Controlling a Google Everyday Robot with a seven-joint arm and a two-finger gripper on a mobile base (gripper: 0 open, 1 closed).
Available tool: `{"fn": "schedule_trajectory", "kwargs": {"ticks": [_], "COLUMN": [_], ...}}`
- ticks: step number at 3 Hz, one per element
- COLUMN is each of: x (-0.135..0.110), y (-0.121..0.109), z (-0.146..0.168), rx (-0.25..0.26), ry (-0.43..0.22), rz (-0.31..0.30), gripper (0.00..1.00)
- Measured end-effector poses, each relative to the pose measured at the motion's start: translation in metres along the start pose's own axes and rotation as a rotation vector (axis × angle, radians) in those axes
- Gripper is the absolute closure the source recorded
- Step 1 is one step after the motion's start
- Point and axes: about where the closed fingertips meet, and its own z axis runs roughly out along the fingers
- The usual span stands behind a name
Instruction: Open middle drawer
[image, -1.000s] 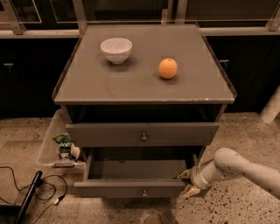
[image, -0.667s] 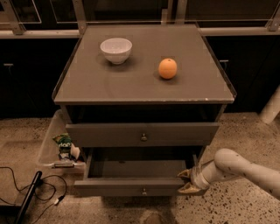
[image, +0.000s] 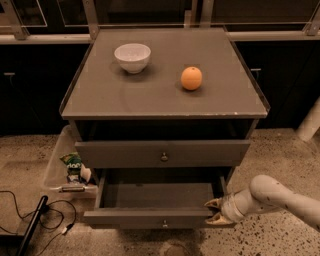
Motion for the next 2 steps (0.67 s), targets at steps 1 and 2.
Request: {"fn": "schedule_trajectory", "kwargs": {"ticks": [1, 2], "x": [0.0019, 0.0019], "y": [0.0138, 0.0138], "z": [-0.0035, -0.0035], "rx": [0.005, 0.005], "ry": [-0.009, -0.009], "rz": [0.001, 0.001], "gripper": [1.00, 0.82]}}
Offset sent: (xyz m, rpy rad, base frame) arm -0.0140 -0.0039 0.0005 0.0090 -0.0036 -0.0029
